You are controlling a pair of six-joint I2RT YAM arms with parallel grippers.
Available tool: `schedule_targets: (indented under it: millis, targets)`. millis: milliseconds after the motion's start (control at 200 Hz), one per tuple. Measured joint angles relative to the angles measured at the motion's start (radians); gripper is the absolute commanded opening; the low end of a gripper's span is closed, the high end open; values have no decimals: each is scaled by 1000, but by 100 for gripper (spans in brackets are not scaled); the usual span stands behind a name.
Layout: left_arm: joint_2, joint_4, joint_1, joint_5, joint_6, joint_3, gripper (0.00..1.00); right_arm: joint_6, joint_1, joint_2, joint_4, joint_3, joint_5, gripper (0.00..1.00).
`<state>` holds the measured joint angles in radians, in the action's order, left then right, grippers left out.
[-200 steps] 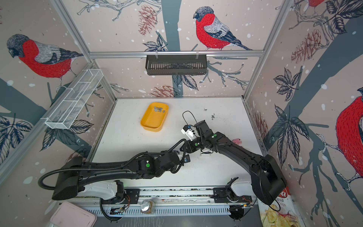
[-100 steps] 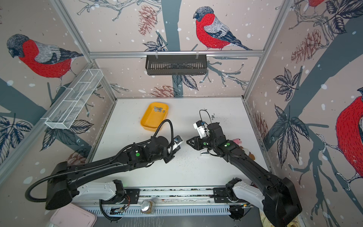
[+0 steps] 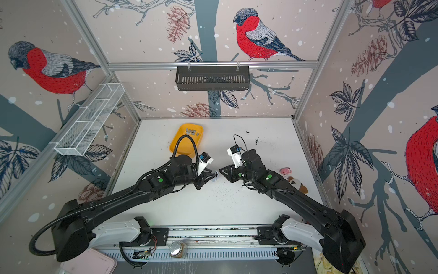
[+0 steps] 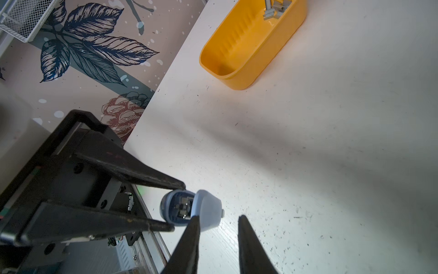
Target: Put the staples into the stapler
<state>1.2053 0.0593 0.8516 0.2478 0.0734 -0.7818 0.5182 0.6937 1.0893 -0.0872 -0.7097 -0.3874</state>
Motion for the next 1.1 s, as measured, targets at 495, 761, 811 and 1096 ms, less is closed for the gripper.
schedule_targets:
  millis: [495, 761, 811, 1096]
  targets:
    - [18, -17, -1, 7, 7, 0, 17, 2, 38, 49, 16, -11, 23, 26]
    - [18, -23, -2, -14, 10, 4, 17, 3, 55, 66, 16, -10, 24, 21]
    - [18, -24, -2, -14, 19, 4, 17, 5, 57, 70, 16, -10, 24, 20]
    - [37, -24, -2, -13, 30, 4, 17, 28, 78, 90, 21, -10, 58, 10]
